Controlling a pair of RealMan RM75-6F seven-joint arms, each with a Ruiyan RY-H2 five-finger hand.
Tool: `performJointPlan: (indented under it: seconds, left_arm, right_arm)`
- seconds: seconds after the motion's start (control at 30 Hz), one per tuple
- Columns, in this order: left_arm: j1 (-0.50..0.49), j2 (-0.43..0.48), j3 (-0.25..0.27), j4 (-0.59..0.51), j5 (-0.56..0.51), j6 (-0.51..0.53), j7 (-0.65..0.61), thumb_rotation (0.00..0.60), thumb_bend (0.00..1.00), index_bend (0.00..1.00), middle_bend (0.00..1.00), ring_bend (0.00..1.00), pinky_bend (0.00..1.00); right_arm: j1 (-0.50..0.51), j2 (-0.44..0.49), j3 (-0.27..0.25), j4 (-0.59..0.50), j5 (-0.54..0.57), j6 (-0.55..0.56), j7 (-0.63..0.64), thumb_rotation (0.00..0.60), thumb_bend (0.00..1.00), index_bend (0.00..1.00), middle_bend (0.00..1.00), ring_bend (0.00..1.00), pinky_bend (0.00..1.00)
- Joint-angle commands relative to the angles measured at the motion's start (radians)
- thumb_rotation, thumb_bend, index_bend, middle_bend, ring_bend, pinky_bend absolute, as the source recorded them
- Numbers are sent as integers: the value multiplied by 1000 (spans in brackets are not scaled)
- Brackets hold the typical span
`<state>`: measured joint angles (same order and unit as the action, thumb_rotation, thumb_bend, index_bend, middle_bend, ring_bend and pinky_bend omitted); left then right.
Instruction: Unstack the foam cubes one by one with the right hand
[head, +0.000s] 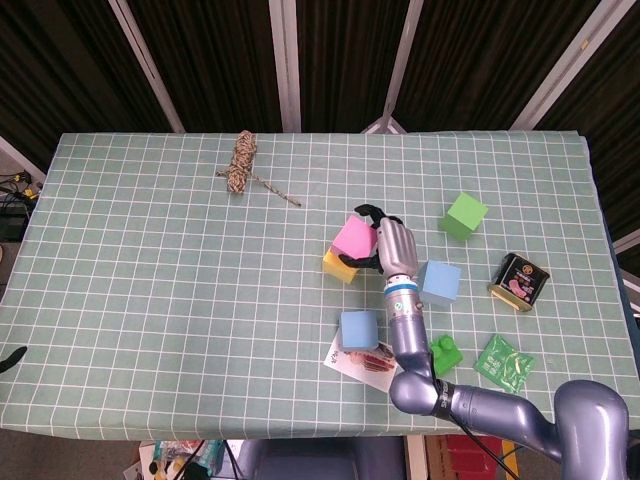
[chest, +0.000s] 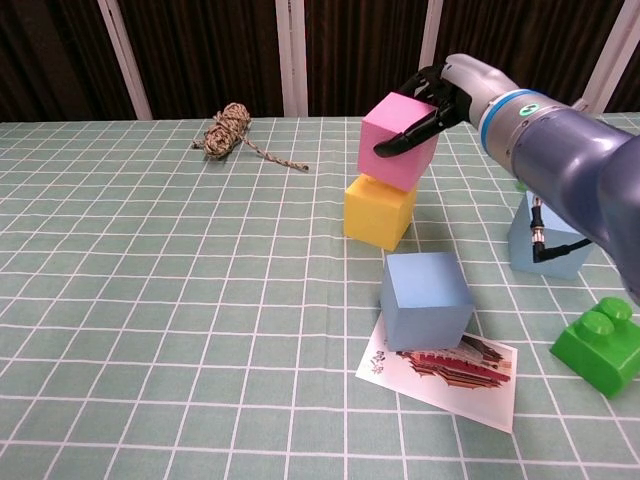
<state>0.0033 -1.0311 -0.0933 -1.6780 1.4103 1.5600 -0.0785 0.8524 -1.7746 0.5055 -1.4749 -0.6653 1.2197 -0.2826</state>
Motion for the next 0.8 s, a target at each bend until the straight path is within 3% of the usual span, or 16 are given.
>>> performJointPlan:
  seconds: [0.03,0.3,0.5,0.8]
  left_arm:
    - [0,-1,-1,0,2,4,2,600,169,204,0,0,0]
    - [-6,-10,-18,3,-29,-2,14,600,170,203,0,0,0]
    - [-25,-34,-20,4,-39,-25,61,600,170,204,0,0,0]
    - [-23,-41,-14,-1,-30,-17,91,600,170,206,0,0,0]
  right_arm:
    - [8,-8,14,24,-6,1,4,600,73,296,299,427,213]
    - [75,-41,74,164,5,-35,-7,600,73,297,299,427,213]
    - [153,-87,113,361,26,-123,2,600,73,297,299,427,213]
    - [231,-203,99,669,-10,-212,68,600,87,313,299,427,213]
